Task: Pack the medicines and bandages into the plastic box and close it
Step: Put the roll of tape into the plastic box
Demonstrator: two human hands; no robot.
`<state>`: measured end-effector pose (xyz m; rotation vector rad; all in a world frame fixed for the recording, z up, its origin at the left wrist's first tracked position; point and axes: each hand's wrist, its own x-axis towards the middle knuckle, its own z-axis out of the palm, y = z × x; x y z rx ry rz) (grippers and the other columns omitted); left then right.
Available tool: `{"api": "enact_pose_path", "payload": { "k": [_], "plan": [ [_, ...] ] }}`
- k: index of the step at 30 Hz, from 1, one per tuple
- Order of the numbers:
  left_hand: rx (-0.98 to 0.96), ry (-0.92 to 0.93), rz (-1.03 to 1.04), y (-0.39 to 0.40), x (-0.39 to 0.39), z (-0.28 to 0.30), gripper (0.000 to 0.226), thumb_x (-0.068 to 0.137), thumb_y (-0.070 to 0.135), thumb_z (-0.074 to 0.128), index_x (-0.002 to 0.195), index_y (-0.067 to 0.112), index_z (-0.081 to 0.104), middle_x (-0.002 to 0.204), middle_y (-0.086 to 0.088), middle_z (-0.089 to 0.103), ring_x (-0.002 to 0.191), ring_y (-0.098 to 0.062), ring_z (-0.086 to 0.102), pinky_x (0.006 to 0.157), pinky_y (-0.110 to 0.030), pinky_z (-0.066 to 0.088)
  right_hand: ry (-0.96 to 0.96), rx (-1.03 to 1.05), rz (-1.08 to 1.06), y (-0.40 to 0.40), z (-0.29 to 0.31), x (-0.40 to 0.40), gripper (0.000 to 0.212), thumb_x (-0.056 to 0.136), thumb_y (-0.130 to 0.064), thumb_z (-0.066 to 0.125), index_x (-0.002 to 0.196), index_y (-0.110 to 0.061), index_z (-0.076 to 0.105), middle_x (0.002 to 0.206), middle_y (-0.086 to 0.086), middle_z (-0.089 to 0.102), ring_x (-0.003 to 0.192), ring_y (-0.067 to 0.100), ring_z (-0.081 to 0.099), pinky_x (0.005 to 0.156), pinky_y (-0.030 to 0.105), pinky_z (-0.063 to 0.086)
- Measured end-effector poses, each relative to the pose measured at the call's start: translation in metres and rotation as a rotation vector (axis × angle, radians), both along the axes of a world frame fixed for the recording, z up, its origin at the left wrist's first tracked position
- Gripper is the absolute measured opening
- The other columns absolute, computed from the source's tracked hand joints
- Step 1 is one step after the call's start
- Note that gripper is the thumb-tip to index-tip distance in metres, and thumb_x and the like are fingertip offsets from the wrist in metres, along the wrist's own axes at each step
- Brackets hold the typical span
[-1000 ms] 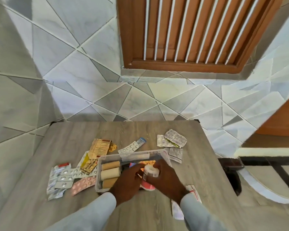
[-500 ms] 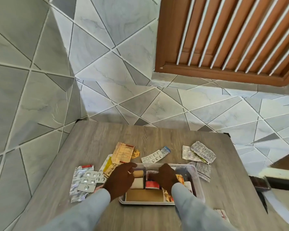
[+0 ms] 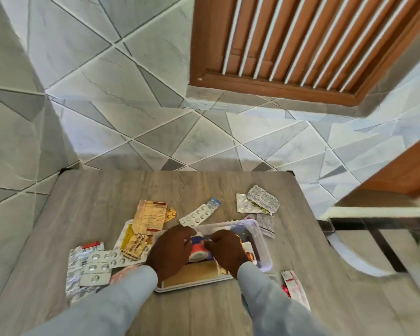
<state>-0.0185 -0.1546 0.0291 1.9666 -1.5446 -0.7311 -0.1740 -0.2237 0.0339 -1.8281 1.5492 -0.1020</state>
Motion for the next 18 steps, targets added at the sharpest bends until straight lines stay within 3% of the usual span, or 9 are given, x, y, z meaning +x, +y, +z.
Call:
{"api": "enact_pose_path", "payload": {
  "k": [2, 5, 10, 13, 15, 18],
  "plan": [
    [-0.056, 0.008, -0.051, -0.007, -0.019, 0.008, 0.030, 0.088, 0.017, 0.050, 0.114, 0.022, 0.064, 0.119, 0.000, 0.065, 0.112, -0.017, 0.057, 0.093, -0.019, 0.034, -0.078, -0.099, -0.038, -0.003, 0.005, -0.022, 0.021, 0.081, -0.034, 0.069, 0.085, -0.014, 0.072, 0.092, 0.009, 0.073, 0.089, 0.024, 0.065, 0.084, 0.033, 0.050],
    [-0.122, -0.017, -0.141, -0.014, -0.052, 0.023, 0.025, 0.088, 0.020, 0.052, 0.108, 0.025, 0.065, 0.108, 0.003, 0.067, 0.101, -0.013, 0.059, 0.085, -0.019, 0.035, -0.214, -0.227, -0.213, -0.012, 0.024, -0.069, 0.009, 0.079, -0.021, 0.072, 0.083, -0.013, 0.072, 0.082, 0.002, 0.071, 0.075, 0.012, 0.063, 0.070, 0.018, 0.044],
    [-0.086, -0.090, -0.349, -0.012, -0.135, 0.041, 0.025, 0.084, 0.040, 0.049, 0.090, 0.021, 0.064, 0.090, 0.001, 0.068, 0.085, -0.016, 0.059, 0.075, -0.028, 0.043, -0.102, -0.193, -0.417, -0.021, 0.016, -0.190, 0.013, 0.078, -0.026, 0.072, 0.082, -0.014, 0.069, 0.085, 0.003, 0.070, 0.086, 0.022, 0.065, 0.070, 0.021, 0.037],
    [0.095, -0.021, -0.362, -0.007, -0.190, 0.026, 0.021, 0.082, 0.040, 0.053, 0.087, 0.023, 0.063, 0.089, 0.000, 0.069, 0.085, -0.017, 0.061, 0.072, -0.029, 0.043, 0.021, -0.005, -0.417, -0.010, -0.012, -0.250, 0.036, 0.076, -0.036, 0.075, 0.101, -0.013, 0.063, 0.099, 0.004, 0.064, 0.098, 0.025, 0.063, 0.074, 0.023, 0.041],
    [0.270, -0.039, -0.297, -0.006, -0.219, 0.005, 0.022, 0.080, 0.045, 0.056, 0.094, 0.028, 0.061, 0.104, 0.001, 0.067, 0.096, -0.017, 0.061, 0.079, -0.028, 0.043, 0.046, 0.087, -0.391, -0.004, -0.032, -0.272, 0.058, 0.069, -0.044, 0.079, 0.111, -0.012, 0.057, 0.109, 0.010, 0.063, 0.101, 0.029, 0.061, 0.082, 0.032, 0.050],
    [0.506, -0.047, -0.133, 0.000, -0.240, -0.024, 0.050, 0.080, 0.053, 0.058, 0.121, 0.023, 0.051, 0.129, 0.001, 0.056, 0.117, -0.020, 0.053, 0.097, -0.032, 0.044, 0.101, 0.117, -0.315, 0.003, -0.049, -0.278, 0.080, 0.061, -0.055, 0.079, 0.121, -0.013, 0.046, 0.118, 0.012, 0.055, 0.110, 0.032, 0.056, 0.090, 0.039, 0.050]
  ]
}}
